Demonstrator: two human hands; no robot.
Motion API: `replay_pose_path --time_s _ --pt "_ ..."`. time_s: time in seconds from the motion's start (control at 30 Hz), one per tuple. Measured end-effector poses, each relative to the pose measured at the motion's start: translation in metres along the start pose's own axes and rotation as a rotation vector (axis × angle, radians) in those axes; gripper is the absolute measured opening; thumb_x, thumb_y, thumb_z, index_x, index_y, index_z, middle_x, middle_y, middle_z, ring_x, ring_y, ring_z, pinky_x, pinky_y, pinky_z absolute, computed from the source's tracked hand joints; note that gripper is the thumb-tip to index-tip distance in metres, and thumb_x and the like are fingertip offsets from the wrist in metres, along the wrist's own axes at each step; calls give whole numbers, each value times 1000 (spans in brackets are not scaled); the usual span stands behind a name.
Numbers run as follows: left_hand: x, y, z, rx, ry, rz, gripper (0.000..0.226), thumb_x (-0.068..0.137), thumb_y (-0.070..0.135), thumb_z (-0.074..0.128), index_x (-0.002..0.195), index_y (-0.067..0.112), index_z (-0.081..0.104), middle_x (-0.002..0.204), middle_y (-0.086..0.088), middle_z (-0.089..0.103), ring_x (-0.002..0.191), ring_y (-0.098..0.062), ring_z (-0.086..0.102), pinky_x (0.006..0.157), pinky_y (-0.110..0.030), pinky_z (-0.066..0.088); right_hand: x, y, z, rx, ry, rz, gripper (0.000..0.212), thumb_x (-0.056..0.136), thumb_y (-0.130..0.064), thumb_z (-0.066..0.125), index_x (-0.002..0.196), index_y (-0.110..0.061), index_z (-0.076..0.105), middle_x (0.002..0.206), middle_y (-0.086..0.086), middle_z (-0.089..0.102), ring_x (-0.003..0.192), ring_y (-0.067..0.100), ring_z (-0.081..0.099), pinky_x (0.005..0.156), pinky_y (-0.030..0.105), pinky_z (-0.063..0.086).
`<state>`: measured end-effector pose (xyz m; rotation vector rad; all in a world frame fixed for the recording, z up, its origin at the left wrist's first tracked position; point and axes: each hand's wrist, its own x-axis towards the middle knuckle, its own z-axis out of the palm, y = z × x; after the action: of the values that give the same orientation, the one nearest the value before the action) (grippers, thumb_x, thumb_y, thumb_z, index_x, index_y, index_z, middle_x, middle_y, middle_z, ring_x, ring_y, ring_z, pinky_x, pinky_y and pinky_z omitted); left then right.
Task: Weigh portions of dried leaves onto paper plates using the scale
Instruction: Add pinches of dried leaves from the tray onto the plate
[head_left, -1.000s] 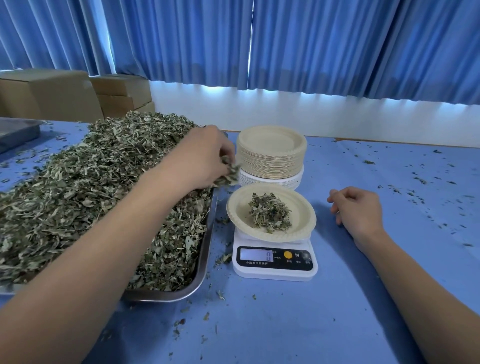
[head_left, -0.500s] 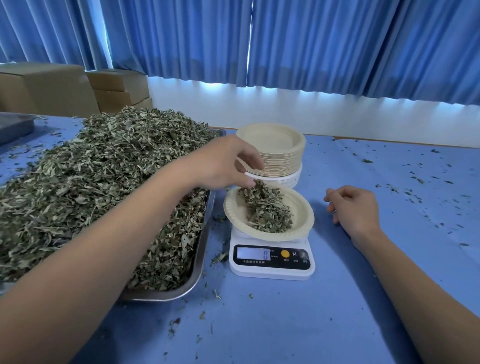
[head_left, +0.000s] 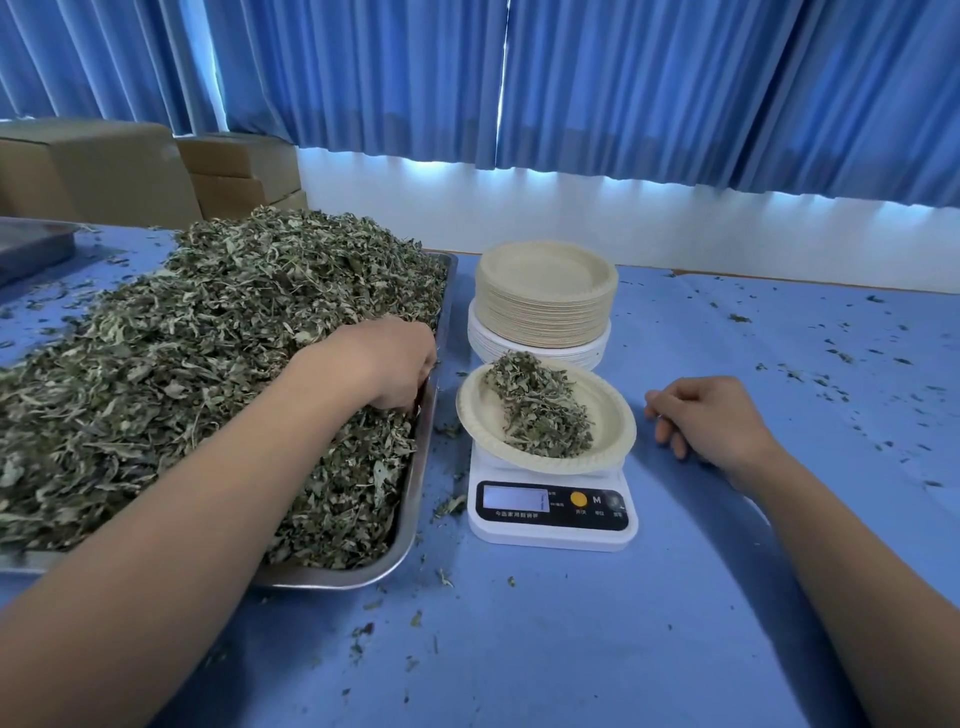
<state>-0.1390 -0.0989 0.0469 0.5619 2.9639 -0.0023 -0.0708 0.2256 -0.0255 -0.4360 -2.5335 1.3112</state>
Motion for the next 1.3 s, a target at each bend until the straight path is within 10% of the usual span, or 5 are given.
replay_pose_path --time_s 0.27,0.53,0.93,1.1,1.3 --pt "-5 2 0 111 -72 -2 25 84 13 72 108 15 65 101 -4 67 90 -26 64 78 -37 56 -7 -4 -5 -25 -190 31 28 95 -21 68 73 -4 68 56 7 65 42 15 45 39 21 34" --pt "-8 4 -3 54 33 -33 23 77 -5 52 83 14 63 92 -5 68 84 -28 66 81 -43 58 -5 -1 -2 -13 -178 13 30 96 -23 67 70 -7 68 56 5 65 41 13 46 38 19 33" --pt "-10 6 -5 171 -156 -22 37 81 16 74 116 15 62 111 -3 67 97 -26 64 86 -38 55 -12 -6 -14 16 -487 107 25 94 -11 66 84 12 66 59 15 60 38 14 43 33 18 26" --pt "-6 7 1 172 -99 -16 18 79 -2 53 71 14 47 75 -1 55 70 -24 53 66 -35 49 -14 -9 -13 24 -497 92 26 93 -12 67 85 13 66 59 15 60 39 14 44 33 19 28" --pt "-14 5 -10 136 6 -52 17 78 2 61 87 15 59 89 0 65 83 -26 64 77 -41 56 -16 -9 -16 27 -517 84 24 94 -11 66 88 13 66 62 17 60 41 14 44 35 19 28"
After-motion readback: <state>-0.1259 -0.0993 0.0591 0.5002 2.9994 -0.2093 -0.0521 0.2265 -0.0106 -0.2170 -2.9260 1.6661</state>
